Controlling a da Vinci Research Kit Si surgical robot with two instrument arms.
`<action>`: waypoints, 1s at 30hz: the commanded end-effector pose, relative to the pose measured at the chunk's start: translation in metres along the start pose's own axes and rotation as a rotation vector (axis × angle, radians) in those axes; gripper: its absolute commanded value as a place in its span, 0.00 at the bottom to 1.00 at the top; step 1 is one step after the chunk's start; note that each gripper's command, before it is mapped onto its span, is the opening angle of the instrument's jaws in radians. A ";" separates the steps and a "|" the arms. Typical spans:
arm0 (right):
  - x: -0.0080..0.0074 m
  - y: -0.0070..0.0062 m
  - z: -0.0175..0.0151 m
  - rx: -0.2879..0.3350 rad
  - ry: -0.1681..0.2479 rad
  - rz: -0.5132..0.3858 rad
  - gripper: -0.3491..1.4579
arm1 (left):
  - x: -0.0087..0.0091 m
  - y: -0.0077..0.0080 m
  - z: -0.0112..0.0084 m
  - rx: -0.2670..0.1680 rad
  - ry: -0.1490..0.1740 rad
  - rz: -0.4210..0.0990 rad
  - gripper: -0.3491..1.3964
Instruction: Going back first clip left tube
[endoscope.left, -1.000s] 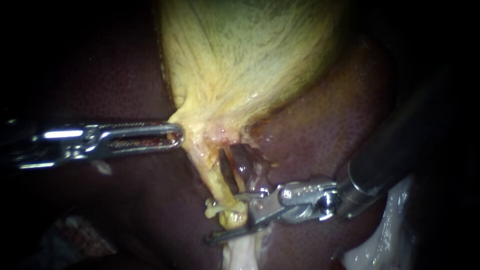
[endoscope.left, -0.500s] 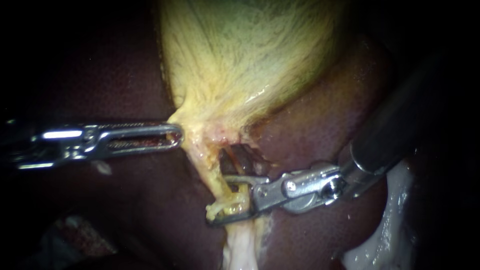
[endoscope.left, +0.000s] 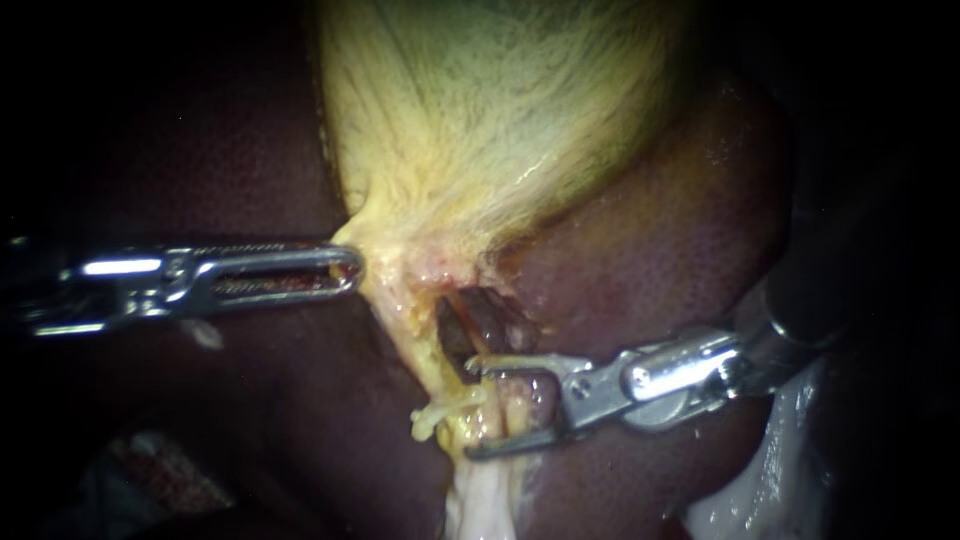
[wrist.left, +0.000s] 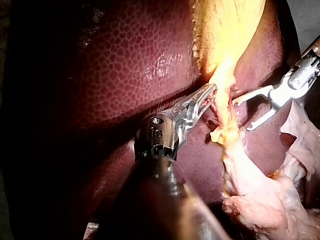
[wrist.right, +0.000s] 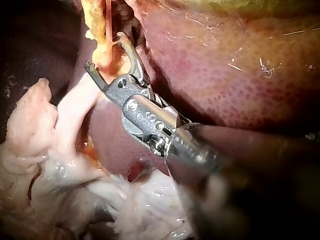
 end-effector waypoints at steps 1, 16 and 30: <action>0.0001 0.0001 -0.0005 -0.002 -0.003 -0.010 0.52 | 0.0000 0.0001 0.0000 0.000 0.000 0.000 0.12; 0.0020 0.0011 -0.0071 -0.056 -0.023 -0.115 0.52 | 0.0004 0.0009 0.0006 -0.001 -0.001 0.003 0.12; 0.0017 0.0008 -0.0085 -0.047 -0.022 -0.158 0.52 | 0.0020 0.0027 0.0035 -0.011 -0.003 0.013 0.13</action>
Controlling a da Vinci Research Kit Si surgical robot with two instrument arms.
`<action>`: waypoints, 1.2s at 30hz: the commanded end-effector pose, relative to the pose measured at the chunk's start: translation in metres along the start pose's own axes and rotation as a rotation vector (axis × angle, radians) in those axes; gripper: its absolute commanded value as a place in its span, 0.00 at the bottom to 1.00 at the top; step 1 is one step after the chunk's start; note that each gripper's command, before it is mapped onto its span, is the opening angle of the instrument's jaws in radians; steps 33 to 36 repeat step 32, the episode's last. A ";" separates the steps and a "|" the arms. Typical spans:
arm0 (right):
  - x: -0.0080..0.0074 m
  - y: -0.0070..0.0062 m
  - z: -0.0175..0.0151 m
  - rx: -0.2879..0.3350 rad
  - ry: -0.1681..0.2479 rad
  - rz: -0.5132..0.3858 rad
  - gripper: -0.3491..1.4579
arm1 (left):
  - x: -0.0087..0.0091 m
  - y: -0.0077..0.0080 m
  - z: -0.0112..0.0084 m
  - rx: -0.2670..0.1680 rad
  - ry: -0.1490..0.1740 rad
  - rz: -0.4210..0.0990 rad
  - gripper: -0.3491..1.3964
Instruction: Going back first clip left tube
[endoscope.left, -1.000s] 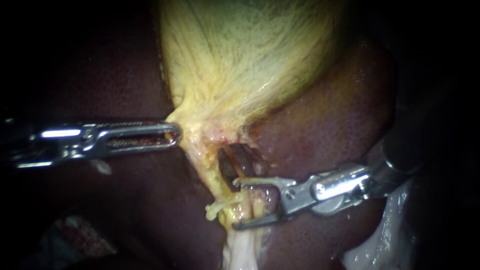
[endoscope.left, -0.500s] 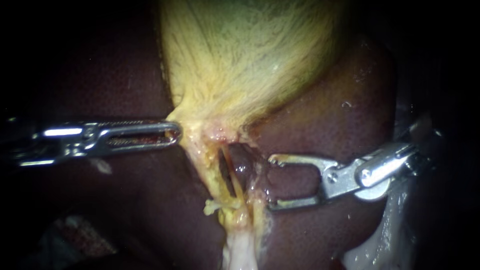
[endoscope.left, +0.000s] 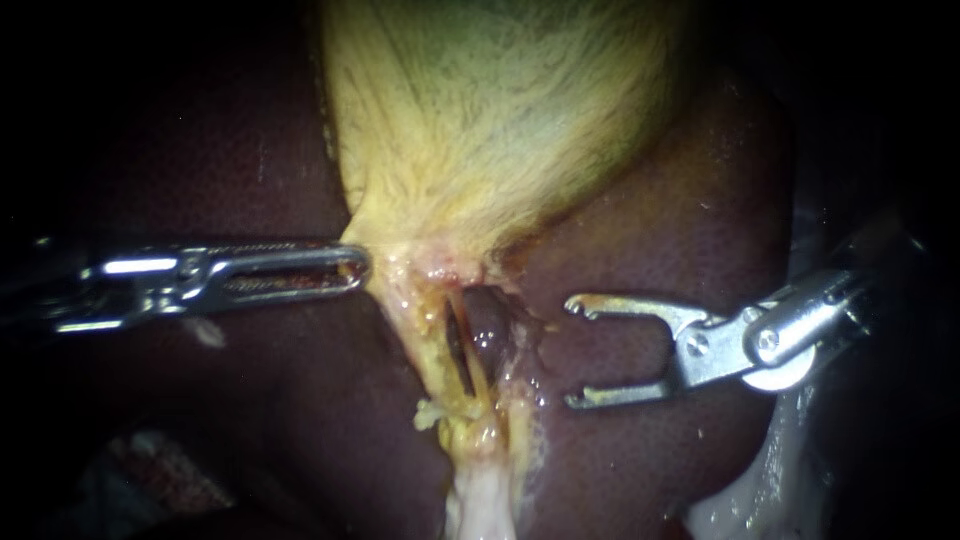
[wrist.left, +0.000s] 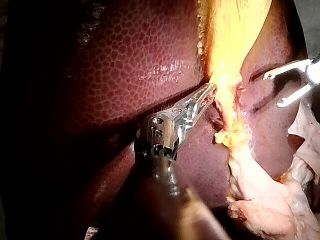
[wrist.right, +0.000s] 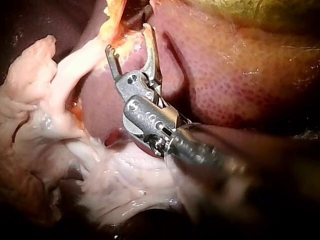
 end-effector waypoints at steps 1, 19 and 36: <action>0.0000 0.0000 -0.0001 0.003 0.002 0.000 0.52 | 0.0002 0.0002 0.0004 0.000 0.010 0.003 0.13; 0.0003 -0.0005 -0.0005 0.005 0.002 -0.001 0.52 | 0.0037 -0.0005 0.0068 0.015 0.068 0.015 0.13; 0.0005 -0.0006 -0.0005 0.008 0.004 -0.001 0.52 | 0.0037 -0.0003 0.0065 0.018 0.069 0.016 0.13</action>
